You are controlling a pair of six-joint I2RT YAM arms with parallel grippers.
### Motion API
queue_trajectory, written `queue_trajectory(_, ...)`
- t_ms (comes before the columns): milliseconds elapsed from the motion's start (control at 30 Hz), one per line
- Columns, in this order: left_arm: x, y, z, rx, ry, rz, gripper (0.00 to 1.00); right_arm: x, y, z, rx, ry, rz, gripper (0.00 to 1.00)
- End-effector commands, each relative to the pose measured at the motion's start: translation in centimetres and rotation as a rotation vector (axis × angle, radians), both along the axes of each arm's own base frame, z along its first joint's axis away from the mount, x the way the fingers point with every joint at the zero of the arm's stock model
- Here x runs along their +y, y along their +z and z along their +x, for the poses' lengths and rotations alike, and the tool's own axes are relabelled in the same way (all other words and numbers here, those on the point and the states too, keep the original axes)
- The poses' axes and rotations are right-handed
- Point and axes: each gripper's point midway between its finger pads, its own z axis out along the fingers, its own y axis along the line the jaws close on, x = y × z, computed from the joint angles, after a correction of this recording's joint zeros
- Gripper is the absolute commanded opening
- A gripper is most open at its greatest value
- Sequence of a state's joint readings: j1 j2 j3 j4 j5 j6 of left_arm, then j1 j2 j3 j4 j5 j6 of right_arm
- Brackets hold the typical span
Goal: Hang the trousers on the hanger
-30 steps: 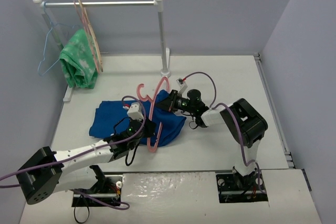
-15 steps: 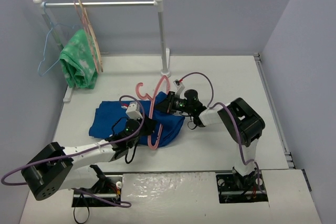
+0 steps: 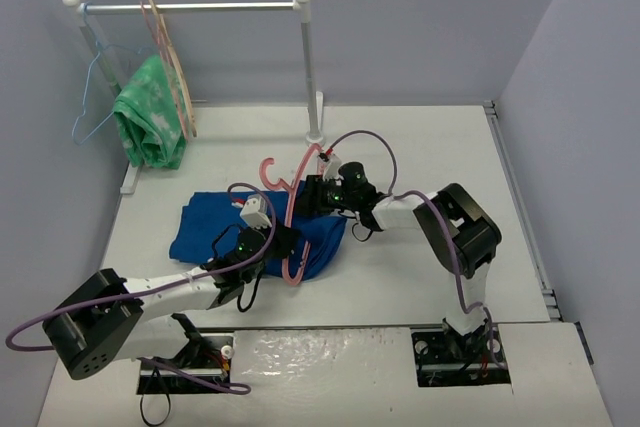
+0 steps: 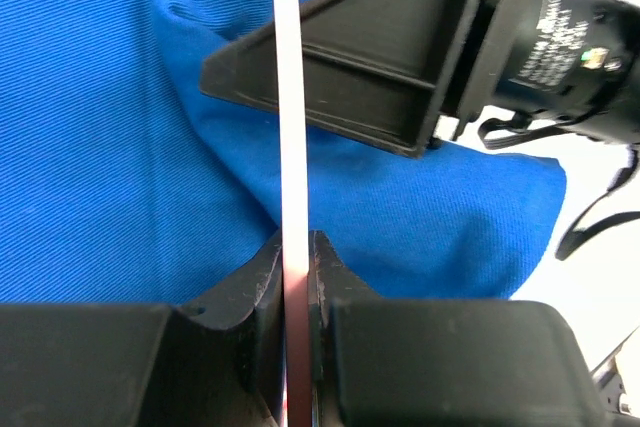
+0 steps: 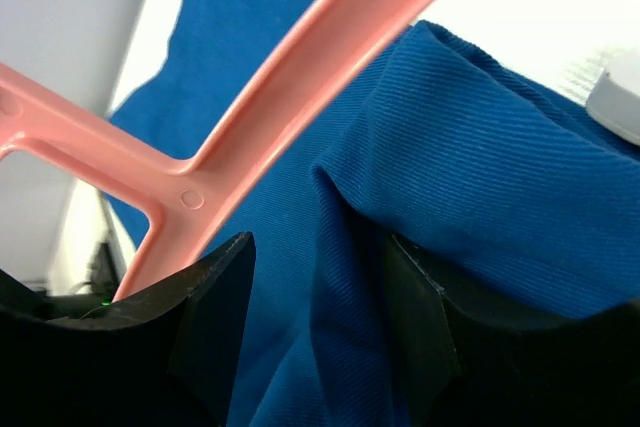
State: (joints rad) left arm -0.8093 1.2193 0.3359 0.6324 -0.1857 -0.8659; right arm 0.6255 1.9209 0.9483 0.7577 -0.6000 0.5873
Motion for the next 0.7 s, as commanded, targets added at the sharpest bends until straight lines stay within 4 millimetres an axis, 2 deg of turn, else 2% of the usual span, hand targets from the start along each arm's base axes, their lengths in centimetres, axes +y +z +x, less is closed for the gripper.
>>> queue_trajectory(0,-0.9,4.5,1.3,-0.089,0.029,-0.103,0.00,-0.8,4.5,0.9,-0.195,0.038,-0.115,0.52)
queue_trajectory(100,-0.7,3.2,1.5,-0.052,0.049,-0.066,0.00,-1.8,5.7,0.9,-0.251,0.051,-0.181,0.52)
queue_trajectory(400,-0.9,1.9,1.8,-0.013,0.065,-0.061,0.00,-2.4,10.8,0.2,-0.332,0.063,-0.157,0.53)
queue_trajectory(533,-0.7,2.0,1.9,-0.015,0.072,-0.061,0.00,-3.7,10.8,0.4,-0.319,0.015,-0.184,0.52)
queue_trajectory(667,-0.7,2.1,2.0,-0.017,0.074,-0.059,0.00,-6.8,10.2,1.0,-0.265,-0.090,-0.206,0.52)
